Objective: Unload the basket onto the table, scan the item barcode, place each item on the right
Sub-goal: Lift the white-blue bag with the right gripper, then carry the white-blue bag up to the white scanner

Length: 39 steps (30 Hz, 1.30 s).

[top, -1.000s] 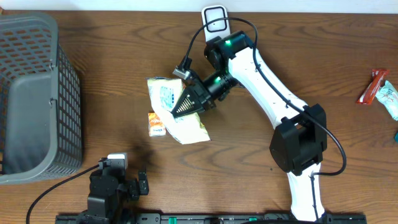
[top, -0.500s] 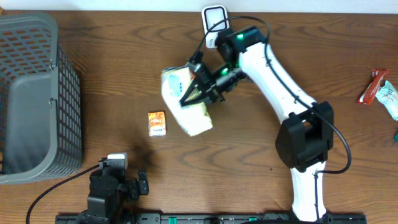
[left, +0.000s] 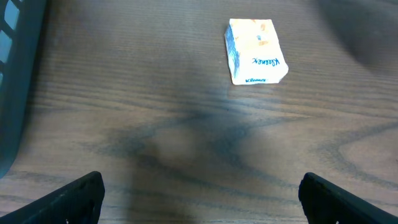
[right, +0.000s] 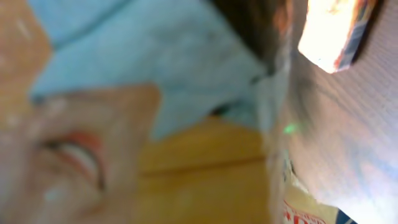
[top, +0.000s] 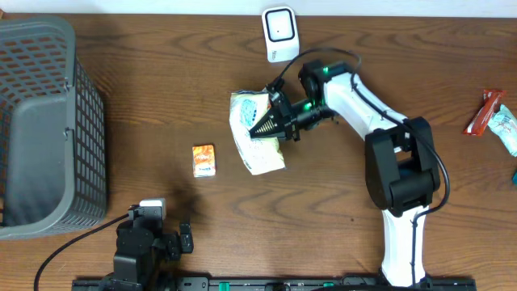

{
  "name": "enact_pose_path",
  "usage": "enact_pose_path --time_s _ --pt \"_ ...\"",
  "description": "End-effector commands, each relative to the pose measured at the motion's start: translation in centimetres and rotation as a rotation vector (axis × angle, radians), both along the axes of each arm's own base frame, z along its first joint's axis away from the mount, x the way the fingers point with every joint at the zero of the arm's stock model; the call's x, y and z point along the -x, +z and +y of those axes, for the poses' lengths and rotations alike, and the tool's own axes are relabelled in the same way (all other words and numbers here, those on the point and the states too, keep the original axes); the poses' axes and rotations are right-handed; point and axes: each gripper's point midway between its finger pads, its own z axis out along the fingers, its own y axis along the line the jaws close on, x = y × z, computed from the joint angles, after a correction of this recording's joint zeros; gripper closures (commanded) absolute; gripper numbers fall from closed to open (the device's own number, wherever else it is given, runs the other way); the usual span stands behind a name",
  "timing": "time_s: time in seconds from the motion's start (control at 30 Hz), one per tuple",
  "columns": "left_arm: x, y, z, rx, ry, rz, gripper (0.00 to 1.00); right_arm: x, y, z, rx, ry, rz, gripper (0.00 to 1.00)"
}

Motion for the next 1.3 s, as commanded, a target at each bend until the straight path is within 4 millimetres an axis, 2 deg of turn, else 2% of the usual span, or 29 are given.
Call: enact_pose_path --time_s 0.0,0.2,0.53,0.77,0.9,1.0,1.07,1.13,1.2,1.27 --pt "0.1 0.0 0.1 -0.005 0.004 0.003 0.00 -0.4 0.7 0.2 -0.084 -0.024 0.101 0.99" --pt "0.1 0.0 0.1 -0.005 0.004 0.003 0.00 -0.5 0.1 0.8 -0.080 -0.011 0.109 0.99" --pt "0.1 0.0 0.1 -0.005 0.004 0.003 0.00 -0.6 0.0 0.5 -0.058 -0.022 0.168 0.99" --pt "0.1 0.0 0.1 -0.005 0.004 0.003 0.00 -0.8 0.1 -0.9 -0.038 -0.061 0.226 0.99" --pt "0.1 0.0 0.1 -0.005 0.004 0.003 0.00 -1.4 -0.1 -1.9 -0.065 -0.080 0.121 0.99" --pt "0.1 0.0 0.1 -0.005 0.004 0.003 0.00 -1.0 -2.8 -3.8 0.096 -0.076 0.045 0.98" --pt "0.1 0.0 0.1 -0.005 0.004 0.003 0.00 -0.2 -5.6 -6.4 0.310 -0.051 0.047 0.99" --pt "0.1 0.0 0.1 -0.005 0.004 0.003 0.00 1.0 -7.5 -9.5 0.519 -0.010 0.058 0.99" --pt "0.1 0.0 0.1 -0.005 0.004 0.003 0.00 1.9 -7.5 -11.5 0.605 0.024 0.046 0.99" --pt "0.1 0.0 0.1 -0.005 0.004 0.003 0.00 2.3 -5.9 -12.0 0.566 0.043 -0.012 0.99"
